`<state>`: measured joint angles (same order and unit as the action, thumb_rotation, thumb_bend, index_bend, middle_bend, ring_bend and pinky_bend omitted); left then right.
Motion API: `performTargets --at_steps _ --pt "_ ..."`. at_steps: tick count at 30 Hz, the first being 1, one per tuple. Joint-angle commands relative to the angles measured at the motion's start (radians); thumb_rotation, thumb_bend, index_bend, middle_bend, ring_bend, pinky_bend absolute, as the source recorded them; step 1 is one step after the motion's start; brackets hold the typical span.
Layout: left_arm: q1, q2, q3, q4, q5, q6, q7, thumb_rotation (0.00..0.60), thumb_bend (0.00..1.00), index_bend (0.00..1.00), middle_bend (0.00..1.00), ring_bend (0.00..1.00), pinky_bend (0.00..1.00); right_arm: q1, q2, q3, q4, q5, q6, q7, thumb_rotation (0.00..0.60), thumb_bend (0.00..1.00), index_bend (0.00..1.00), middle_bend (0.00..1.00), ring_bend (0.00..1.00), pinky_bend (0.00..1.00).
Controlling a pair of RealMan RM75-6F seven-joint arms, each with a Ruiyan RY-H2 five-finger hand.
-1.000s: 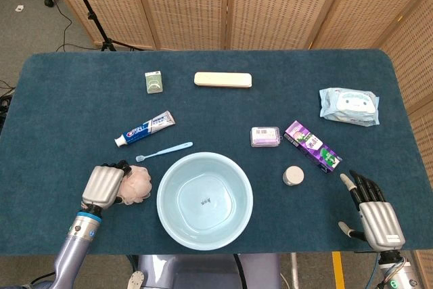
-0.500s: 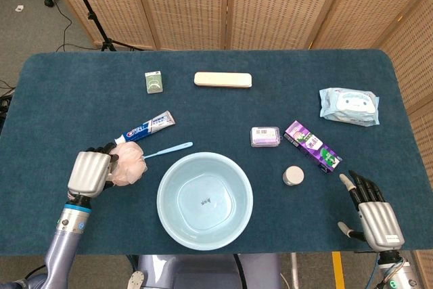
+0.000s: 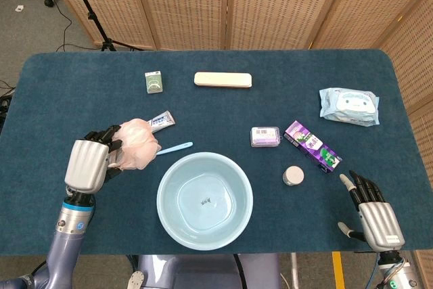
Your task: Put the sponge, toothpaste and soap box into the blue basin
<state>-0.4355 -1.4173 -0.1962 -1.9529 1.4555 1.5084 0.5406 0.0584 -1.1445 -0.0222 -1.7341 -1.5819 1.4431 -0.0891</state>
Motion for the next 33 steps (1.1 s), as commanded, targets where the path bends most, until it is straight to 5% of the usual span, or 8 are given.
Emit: performTargets --at_steps 1,8,25,28,33 --pt "-0.011 -0.062 0.012 0.013 0.068 0.019 -0.046 0.6 0.4 0.83 0.44 0.54 0.54 0.0 0.001 -0.001 0.001 0.0 0.001 0.003 0.6 0.21 0.0 0.0 0.0 0.07" --pt "-0.043 -0.173 0.059 0.003 0.061 -0.067 0.054 0.6 0.4 0.83 0.44 0.54 0.54 -0.003 0.009 0.003 0.002 0.001 0.01 0.023 0.6 0.21 0.0 0.0 0.0 0.07" --pt "-0.076 -0.281 0.077 0.049 0.002 -0.163 0.141 0.6 0.35 0.82 0.4 0.53 0.54 -0.004 0.023 0.011 0.009 0.006 0.016 0.065 0.6 0.21 0.0 0.0 0.0 0.07" --pt "-0.078 -0.27 0.084 0.037 -0.021 -0.188 0.146 0.6 0.33 0.7 0.28 0.45 0.54 -0.005 0.022 0.012 0.011 0.005 0.019 0.068 0.6 0.21 0.0 0.0 0.0 0.07" --pt "-0.082 -0.245 0.092 0.008 -0.058 -0.222 0.156 0.6 0.28 0.42 0.05 0.2 0.39 -0.005 0.02 0.012 0.012 0.003 0.02 0.067 0.6 0.21 0.0 0.0 0.0 0.07"
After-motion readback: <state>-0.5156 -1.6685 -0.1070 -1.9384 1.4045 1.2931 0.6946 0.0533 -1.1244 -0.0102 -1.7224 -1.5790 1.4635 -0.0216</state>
